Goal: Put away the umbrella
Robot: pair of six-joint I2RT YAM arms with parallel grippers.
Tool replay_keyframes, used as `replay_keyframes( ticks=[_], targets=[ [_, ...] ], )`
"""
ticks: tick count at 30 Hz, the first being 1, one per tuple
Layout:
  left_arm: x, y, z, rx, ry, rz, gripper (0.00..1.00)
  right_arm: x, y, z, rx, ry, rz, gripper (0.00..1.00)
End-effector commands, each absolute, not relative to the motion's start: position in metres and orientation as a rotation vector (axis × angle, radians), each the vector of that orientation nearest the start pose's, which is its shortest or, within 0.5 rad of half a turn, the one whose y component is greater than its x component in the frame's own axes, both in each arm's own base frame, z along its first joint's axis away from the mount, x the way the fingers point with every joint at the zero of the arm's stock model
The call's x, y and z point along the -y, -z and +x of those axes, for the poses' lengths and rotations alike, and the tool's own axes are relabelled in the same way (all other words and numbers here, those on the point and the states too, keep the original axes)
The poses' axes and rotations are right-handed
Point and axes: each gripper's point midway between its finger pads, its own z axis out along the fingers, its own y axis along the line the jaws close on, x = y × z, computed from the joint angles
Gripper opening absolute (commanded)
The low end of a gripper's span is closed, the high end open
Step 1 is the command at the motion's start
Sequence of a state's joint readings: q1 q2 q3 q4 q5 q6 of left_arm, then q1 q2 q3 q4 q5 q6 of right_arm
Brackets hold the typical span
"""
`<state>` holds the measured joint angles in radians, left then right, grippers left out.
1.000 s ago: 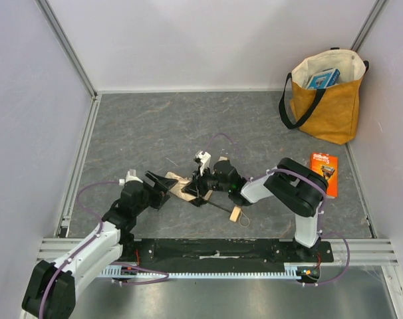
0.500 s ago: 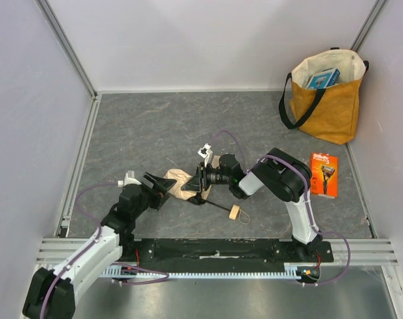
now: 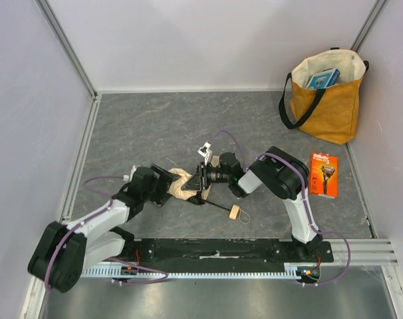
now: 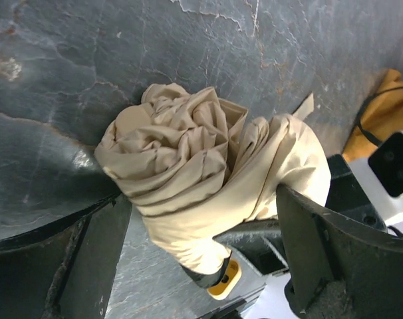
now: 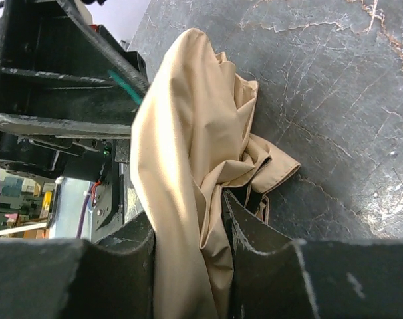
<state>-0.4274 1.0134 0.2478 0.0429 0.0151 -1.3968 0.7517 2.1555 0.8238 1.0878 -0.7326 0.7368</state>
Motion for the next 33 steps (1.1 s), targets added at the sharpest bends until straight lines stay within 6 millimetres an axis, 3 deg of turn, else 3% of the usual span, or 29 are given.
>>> replay_keyframes(
  ticks=[1,5,10,15,17,19,21,25,33],
  targets=[
    [0.137,0.001,0.217,-2.341,0.589,-1.332,0.94,-0.391,0.027,0.205,-2.329,-1.606,-0.618,0.0],
    [0.133,0.019,0.214,-2.342,0.493,-1.436,0.89,-0.395,0.024,0.207,-2.318,-1.612,-0.656,0.0],
    [0.125,0.034,0.224,-2.329,0.424,-1.348,0.69,-0.394,0.021,0.204,-2.311,-1.633,-0.698,0.0],
    [0.13,0.049,0.217,-2.36,0.473,-1.3,0.49,-0.393,0.025,0.199,-2.321,-1.64,-0.752,0.0],
    [0.128,0.054,0.214,-2.361,0.467,-1.296,0.46,-0.394,0.025,0.2,-2.321,-1.644,-0.756,0.0],
    [0.129,0.054,0.213,-2.384,0.457,-1.27,0.53,-0.395,0.023,0.201,-2.315,-1.649,-0.759,0.0],
    [0.13,0.054,0.208,-2.432,0.414,-1.298,0.73,-0.396,0.02,0.201,-2.306,-1.657,-0.765,0.0],
    [0.131,0.048,0.193,-2.53,0.318,-1.375,0.91,-0.397,0.005,0.203,-2.276,-1.667,-0.772,0.0],
    [0.144,0.042,0.175,-2.581,0.451,-1.419,0.96,-0.405,-0.032,0.225,-2.174,-1.664,-0.692,0.0]
  ],
)
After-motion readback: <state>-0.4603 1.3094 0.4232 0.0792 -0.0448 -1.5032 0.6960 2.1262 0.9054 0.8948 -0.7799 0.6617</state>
